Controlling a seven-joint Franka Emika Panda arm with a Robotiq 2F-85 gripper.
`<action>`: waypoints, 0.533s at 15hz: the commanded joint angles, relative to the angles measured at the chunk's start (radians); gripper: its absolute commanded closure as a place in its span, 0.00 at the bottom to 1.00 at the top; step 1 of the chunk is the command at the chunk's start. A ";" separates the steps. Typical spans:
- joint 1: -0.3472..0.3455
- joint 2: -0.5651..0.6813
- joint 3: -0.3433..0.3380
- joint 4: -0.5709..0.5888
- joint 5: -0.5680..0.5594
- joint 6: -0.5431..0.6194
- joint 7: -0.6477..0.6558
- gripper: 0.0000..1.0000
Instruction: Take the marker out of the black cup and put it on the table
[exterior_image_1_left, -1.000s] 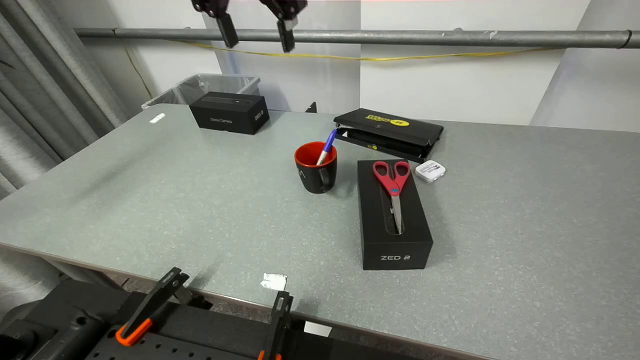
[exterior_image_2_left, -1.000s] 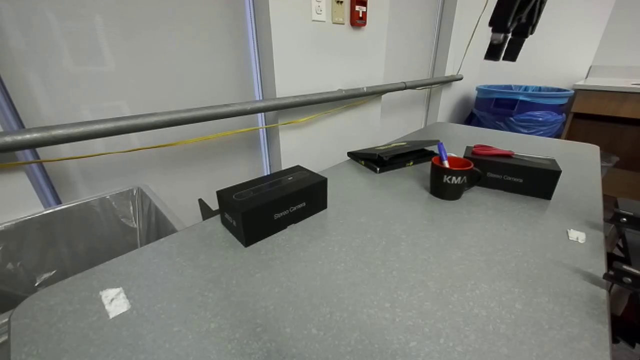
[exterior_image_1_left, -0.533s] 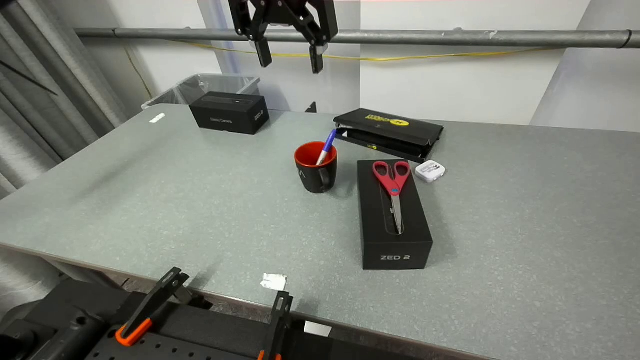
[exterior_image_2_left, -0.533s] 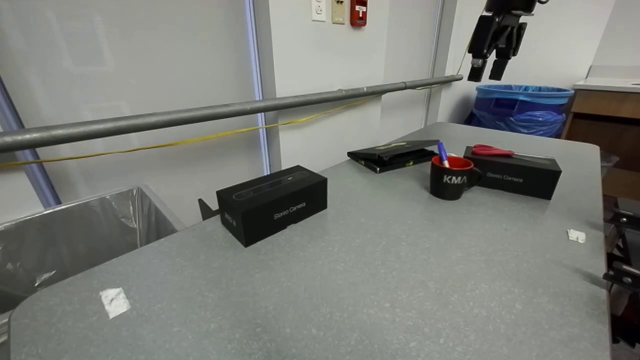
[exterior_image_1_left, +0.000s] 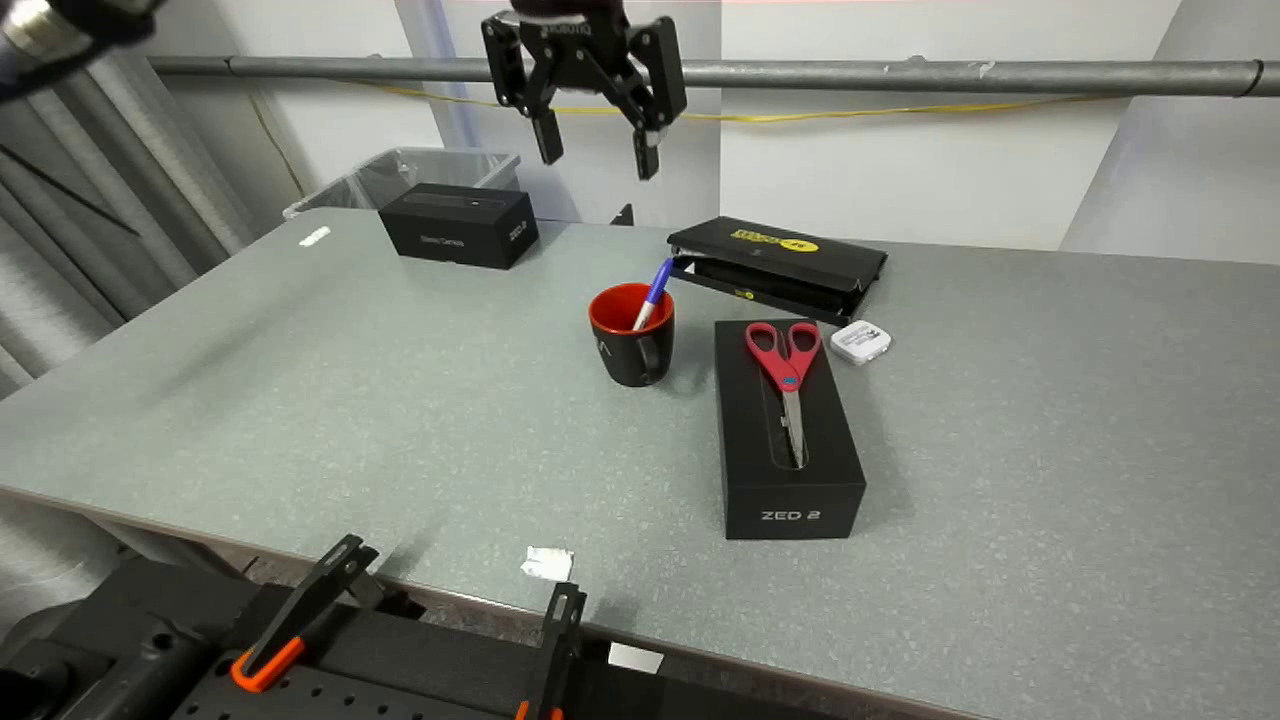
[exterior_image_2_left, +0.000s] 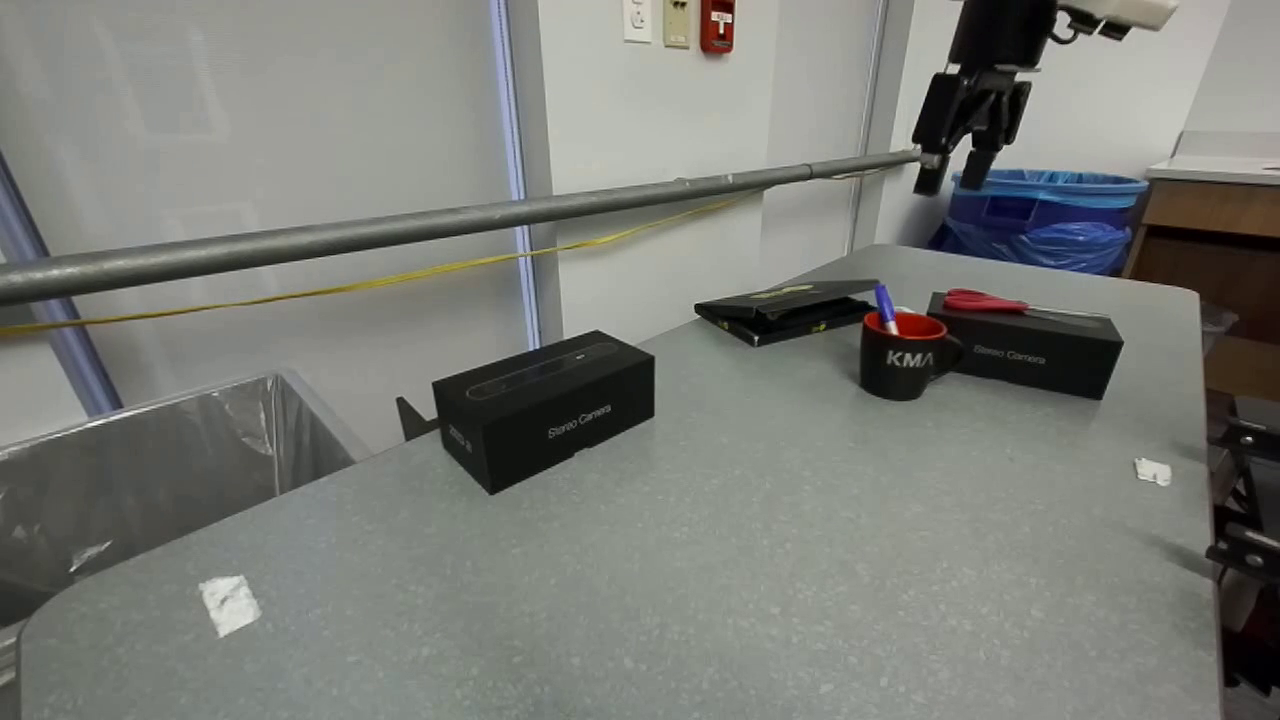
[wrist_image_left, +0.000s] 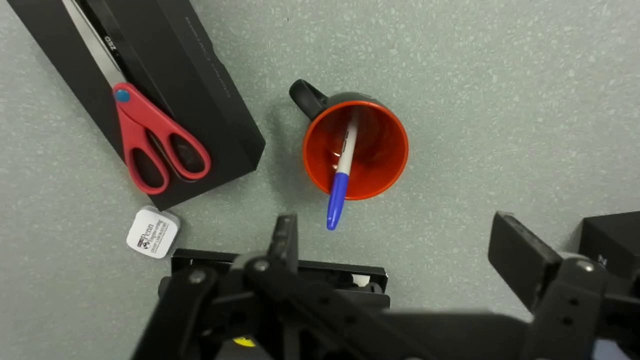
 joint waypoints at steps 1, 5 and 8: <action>-0.004 0.162 -0.011 0.065 -0.045 0.138 0.087 0.00; 0.014 0.289 -0.047 0.120 -0.107 0.234 0.181 0.00; 0.033 0.351 -0.077 0.163 -0.123 0.225 0.222 0.00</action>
